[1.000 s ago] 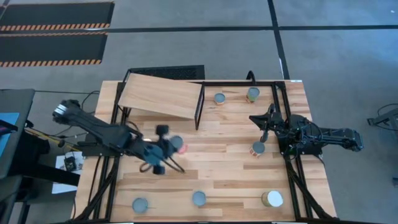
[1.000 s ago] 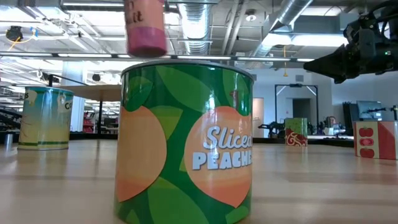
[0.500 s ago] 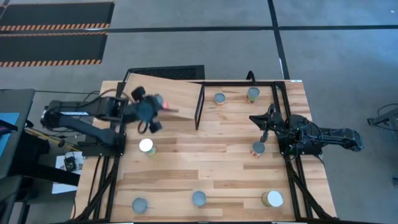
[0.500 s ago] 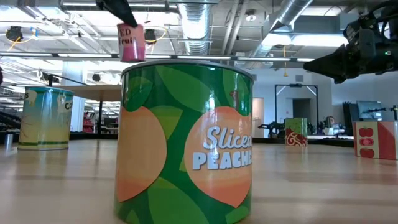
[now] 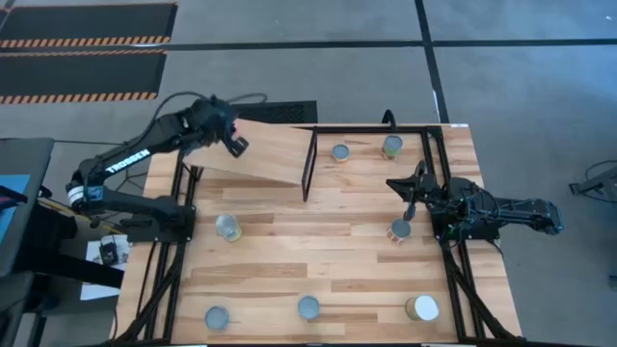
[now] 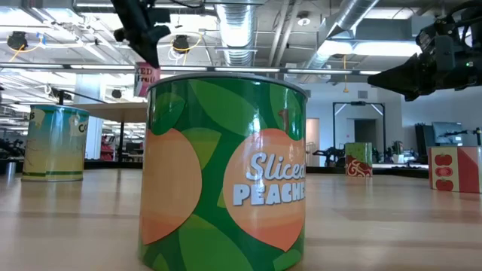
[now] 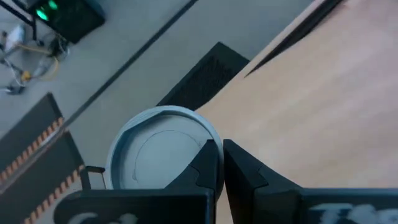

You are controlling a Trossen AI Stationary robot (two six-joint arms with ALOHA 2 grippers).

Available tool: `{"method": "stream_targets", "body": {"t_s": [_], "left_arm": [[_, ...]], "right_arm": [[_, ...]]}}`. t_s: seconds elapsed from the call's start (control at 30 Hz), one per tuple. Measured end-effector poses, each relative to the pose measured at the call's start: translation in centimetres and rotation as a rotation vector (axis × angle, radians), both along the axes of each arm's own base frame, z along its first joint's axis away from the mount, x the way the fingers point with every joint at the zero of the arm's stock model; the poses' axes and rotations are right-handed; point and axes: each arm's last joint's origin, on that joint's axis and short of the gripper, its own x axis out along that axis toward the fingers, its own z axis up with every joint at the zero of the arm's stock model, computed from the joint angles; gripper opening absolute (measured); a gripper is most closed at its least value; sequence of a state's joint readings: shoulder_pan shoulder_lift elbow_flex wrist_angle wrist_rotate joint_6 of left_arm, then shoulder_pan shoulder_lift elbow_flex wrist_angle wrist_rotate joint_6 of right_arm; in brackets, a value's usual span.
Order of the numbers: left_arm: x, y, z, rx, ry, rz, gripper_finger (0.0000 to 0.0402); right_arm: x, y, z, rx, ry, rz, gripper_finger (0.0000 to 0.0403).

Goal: Pick and place cans onto a shelf
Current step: Put the canned mixed fruit on the shelf

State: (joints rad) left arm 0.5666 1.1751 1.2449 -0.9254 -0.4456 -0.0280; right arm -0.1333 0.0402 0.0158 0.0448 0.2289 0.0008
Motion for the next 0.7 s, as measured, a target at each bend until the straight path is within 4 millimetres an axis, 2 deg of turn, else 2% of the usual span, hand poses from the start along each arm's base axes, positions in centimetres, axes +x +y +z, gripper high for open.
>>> {"method": "stream_targets", "body": {"t_s": [0.17,0.33,0.47,0.7], "left_arm": [[-0.5,3.5,-0.7,-0.044,-0.028,0.032,0.0000],[-1.3,6.1,-1.9,-0.113,-0.022,0.066,0.0000],[-2.0,7.3,-2.3,-0.139,-0.037,0.096,0.0000],[-2.8,8.0,-2.3,-0.168,-0.081,0.101,0.0000]], "right_arm": [[0.0,0.0,0.0,0.000,0.000,0.001,0.0047],[0.0,0.0,0.0,0.000,0.000,0.000,0.0047],[0.0,0.0,0.0,0.000,0.000,0.000,0.0047],[0.0,0.0,0.0,0.000,0.000,0.001,0.0047]]}}
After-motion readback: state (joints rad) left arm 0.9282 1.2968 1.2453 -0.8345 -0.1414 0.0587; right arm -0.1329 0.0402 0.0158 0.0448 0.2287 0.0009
